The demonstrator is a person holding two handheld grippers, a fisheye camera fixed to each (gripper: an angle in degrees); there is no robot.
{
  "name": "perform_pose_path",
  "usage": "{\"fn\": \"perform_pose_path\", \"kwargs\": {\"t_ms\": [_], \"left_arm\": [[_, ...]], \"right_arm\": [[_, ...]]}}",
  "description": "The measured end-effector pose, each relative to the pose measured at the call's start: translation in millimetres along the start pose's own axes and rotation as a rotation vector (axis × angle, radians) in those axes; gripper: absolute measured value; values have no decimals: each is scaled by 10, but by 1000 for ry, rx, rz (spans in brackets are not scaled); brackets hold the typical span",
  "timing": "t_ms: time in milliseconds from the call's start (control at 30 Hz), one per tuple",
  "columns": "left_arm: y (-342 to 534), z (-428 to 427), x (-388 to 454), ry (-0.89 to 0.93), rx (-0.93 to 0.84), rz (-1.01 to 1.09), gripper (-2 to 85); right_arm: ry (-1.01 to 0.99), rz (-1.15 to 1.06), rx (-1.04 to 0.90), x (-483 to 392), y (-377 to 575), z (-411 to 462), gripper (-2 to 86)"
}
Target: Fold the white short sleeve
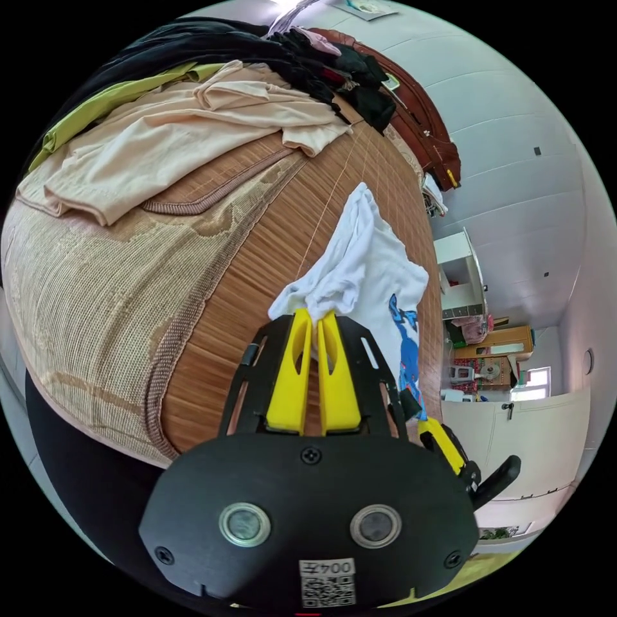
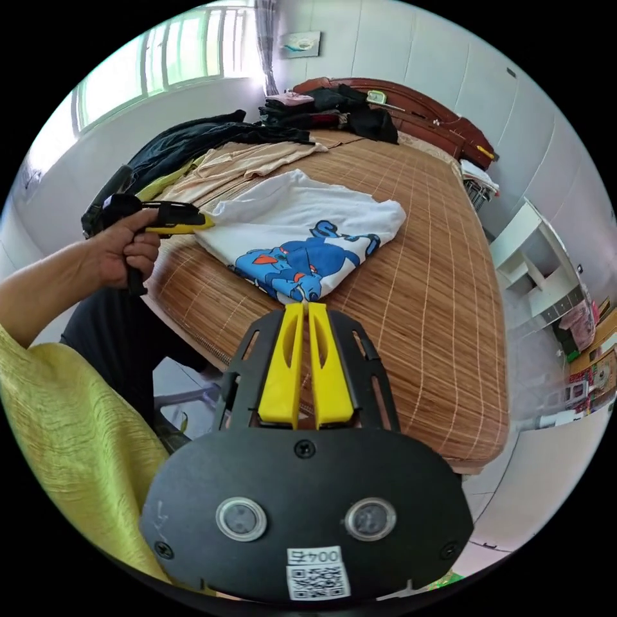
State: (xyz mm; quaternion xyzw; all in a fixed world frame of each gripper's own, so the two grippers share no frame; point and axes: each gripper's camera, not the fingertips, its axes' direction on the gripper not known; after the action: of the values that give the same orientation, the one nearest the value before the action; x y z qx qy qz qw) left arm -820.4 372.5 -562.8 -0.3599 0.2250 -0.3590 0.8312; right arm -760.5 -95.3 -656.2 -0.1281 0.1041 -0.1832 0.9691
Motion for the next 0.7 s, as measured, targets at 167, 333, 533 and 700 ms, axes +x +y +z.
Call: {"fn": "perform_pose_path", "kwargs": {"t_ms": [167, 333, 533, 700], "left_arm": [[432, 300, 187, -26, 19, 73, 10], [805, 345, 247, -159, 91, 98, 7], [1521, 719, 1469, -313, 238, 595, 5], [2183, 2289, 2386, -552, 55, 1045, 8]], "right_arm": [[22, -35, -32, -89, 13, -151, 7], [101, -125, -47, -262, -125, -417, 12], [82, -106, -37, -241, -215, -672, 17], [103, -99, -36, -283, -275, -822, 17]]}}
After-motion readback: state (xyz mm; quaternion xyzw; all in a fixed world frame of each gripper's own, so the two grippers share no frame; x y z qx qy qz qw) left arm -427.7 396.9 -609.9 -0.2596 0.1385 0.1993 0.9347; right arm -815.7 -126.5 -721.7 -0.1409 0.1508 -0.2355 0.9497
